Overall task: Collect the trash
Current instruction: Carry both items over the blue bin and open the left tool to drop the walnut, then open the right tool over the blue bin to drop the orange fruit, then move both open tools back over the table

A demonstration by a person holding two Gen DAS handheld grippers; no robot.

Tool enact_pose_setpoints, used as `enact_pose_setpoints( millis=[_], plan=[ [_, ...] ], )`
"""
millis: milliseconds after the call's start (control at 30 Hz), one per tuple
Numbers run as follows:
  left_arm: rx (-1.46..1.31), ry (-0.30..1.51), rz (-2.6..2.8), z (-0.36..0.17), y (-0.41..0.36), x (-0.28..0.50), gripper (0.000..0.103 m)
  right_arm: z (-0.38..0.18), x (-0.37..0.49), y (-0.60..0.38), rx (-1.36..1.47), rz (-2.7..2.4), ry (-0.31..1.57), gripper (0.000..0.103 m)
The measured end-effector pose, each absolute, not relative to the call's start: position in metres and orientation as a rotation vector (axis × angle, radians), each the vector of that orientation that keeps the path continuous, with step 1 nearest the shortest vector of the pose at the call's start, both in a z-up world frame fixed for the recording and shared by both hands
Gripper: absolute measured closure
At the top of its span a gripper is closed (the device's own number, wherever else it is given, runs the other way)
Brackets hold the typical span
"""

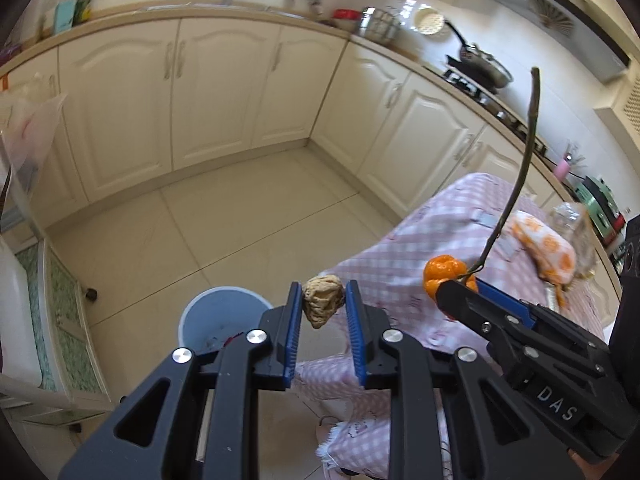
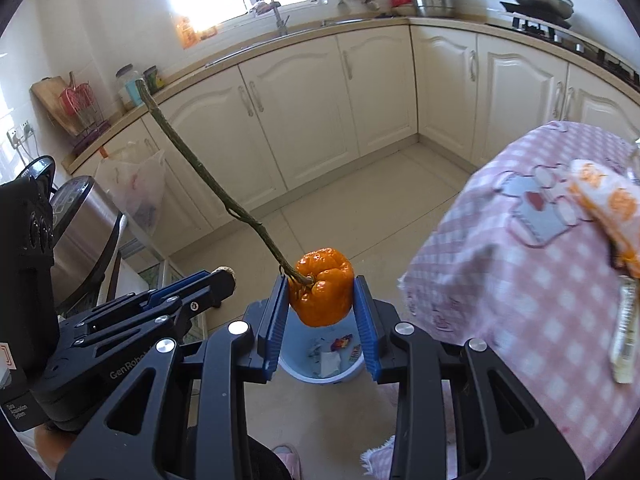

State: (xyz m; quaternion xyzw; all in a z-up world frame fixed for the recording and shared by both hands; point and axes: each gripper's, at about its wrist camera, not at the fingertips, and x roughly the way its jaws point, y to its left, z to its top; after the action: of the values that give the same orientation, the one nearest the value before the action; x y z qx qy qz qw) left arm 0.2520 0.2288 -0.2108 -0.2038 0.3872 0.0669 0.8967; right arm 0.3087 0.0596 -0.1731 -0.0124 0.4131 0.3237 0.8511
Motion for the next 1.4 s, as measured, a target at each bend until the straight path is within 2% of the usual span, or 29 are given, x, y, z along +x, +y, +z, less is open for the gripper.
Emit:
enact_pose_setpoints(
  millis=[133, 167, 233, 700, 1067, 1167, 1267, 1400],
  plan=[
    [-0.446, 0.805, 0.172, -0.222, 0.251, 0.264, 0.080, -0.185, 0.318, 0.080, -0.031, 0.688, 0.887, 0.072],
    [-0.455, 0.798, 0.184, -0.224, 0.256, 0.268, 0.072, -0.185, 0.320, 0.083, -0.032, 0.687, 0.889, 0.072],
    [-0.460, 0.792, 0.206, -0.226, 0.264, 0.273, 0.063, -0.188, 0.323, 0.089, -0.036, 0.687, 0.894, 0.072],
    [-0.490, 0.850, 0.235, -0.255, 0.285, 0.273, 0.063, -0.218, 0.332, 0.111, -0.054, 0.690, 0.964, 0.072],
    [-0.505, 0.827, 0.262, -0.248, 0.304, 0.264, 0.061, -0.221, 0.337, 0.128, -0.012, 0.729, 0.962, 0.072],
    [-0.507, 0.813, 0.265, -0.243, 0.306, 0.263, 0.058, -0.222, 0.341, 0.131, 0.013, 0.733, 0.933, 0.068],
    [-0.510, 0.806, 0.260, -0.239, 0.306, 0.263, 0.058, -0.219, 0.342, 0.129, 0.010, 0.718, 0.912, 0.058],
    [-0.502, 0.800, 0.240, -0.232, 0.297, 0.264, 0.058, -0.208, 0.339, 0.117, -0.009, 0.683, 0.883, 0.058]
  ],
)
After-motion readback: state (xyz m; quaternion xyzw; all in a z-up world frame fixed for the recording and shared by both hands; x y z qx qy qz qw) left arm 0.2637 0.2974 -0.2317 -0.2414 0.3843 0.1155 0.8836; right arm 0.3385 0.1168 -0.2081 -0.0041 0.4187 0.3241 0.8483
